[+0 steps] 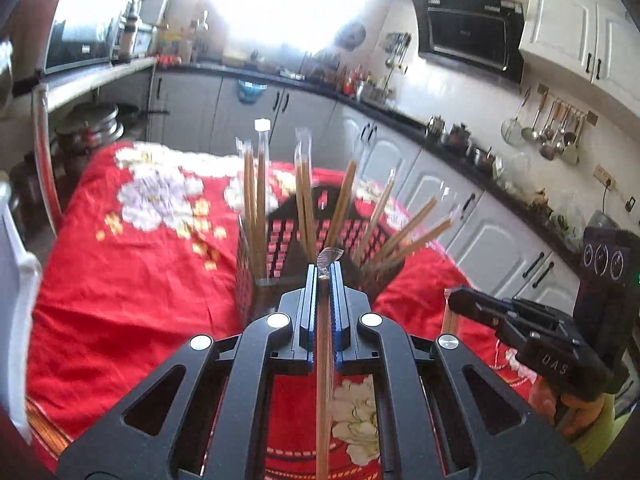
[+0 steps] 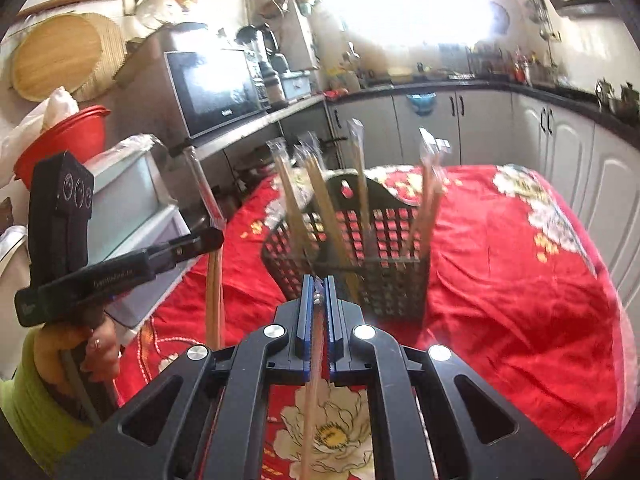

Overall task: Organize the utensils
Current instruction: 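Lift both held chopsticks upright and carry them over the grey basket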

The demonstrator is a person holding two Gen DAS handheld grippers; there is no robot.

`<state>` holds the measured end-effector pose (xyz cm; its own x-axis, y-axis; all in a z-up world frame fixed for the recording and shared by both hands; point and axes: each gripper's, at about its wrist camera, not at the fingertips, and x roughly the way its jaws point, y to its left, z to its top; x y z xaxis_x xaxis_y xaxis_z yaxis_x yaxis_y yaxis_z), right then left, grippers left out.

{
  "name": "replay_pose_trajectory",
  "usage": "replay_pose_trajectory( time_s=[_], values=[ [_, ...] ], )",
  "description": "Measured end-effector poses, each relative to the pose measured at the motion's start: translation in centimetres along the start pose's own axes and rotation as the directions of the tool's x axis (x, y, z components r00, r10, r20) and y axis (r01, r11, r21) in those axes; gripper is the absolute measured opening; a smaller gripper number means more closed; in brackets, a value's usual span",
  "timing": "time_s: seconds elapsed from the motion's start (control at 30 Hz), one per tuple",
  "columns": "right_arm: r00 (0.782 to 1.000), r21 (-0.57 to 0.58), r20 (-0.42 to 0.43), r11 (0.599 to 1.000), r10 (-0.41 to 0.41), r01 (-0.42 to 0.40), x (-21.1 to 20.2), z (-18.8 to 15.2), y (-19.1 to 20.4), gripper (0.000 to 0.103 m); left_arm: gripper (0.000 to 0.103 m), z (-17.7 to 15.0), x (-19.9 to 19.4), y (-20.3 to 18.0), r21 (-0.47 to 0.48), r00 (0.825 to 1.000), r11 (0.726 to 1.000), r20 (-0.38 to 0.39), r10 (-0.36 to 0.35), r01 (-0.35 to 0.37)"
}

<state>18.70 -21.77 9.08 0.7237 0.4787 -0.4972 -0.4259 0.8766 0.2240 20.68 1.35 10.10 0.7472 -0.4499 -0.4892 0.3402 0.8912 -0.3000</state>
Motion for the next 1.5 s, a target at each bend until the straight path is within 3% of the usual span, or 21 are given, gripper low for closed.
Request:
replay_pose_trajectory(
  time_s=[0.23,0.47,0.87,1.13,1.5],
  values=[
    [0.997,-0.038,0.078,0.999,0.002,0.001,-1.5,2.7,1.5,0.006,0.003,3.6,-2.6,-0.7,0.018,0.994,1.000,0.107,-0.012,0.010],
    [0.983,-0.064,0.181,0.998,0.002,0.010,-3.2,6.1,2.3,0.006,0.003,7.3,-4.3,-1.9,0.042,0.977,0.999,0.213,0.002,-0.011],
    [0.953,-0.080,0.302,0.996,-0.001,0.027,-4.5,11.2,2.4,0.005,0.003,12.8,-3.6,-3.7,0.042,0.925,0.989,0.359,0.120,-0.144],
    [0.935,-0.096,0.353,0.993,-0.036,0.074,-3.7,13.3,2.0,0.005,0.003,13.9,-1.4,-4.0,0.039,0.898,0.980,0.408,0.162,-0.195],
    [0.924,-0.065,0.381,0.996,-0.038,0.067,-1.3,14.1,0.1,0.005,0.003,12.8,2.3,-1.8,0.020,0.897,0.979,0.405,0.178,-0.203]
  ],
)
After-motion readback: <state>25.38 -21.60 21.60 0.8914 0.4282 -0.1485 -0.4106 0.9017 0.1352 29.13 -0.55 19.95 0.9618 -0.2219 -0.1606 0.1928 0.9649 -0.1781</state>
